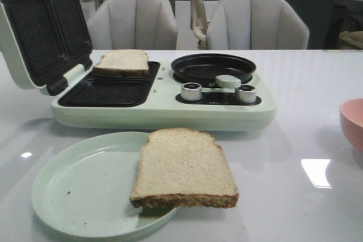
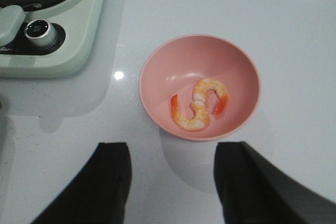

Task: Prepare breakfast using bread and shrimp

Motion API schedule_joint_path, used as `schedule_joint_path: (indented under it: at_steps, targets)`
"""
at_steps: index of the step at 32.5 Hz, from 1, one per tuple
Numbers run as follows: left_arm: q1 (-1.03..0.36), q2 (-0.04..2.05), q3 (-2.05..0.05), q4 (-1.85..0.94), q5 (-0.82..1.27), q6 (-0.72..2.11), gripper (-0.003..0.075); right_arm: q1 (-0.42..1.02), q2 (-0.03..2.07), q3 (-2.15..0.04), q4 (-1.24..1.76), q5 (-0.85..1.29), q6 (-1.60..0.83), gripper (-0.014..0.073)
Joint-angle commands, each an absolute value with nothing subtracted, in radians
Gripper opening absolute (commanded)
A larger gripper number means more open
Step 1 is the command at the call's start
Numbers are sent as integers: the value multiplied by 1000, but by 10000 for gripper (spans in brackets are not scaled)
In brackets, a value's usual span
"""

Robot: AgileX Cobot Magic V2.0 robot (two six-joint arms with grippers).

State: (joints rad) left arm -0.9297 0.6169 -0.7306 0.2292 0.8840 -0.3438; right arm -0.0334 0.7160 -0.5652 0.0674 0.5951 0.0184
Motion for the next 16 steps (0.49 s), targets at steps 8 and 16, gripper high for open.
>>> schedule_joint_path:
  at_steps: [8, 16]
  targets:
    - [-927, 470, -577, 200, 549, -347, 329, -11, 1000, -607, 546, 790, -257, 475]
    - [-927, 474, -576, 200, 517, -347, 329, 188, 1311, -613, 977, 652, -601, 517]
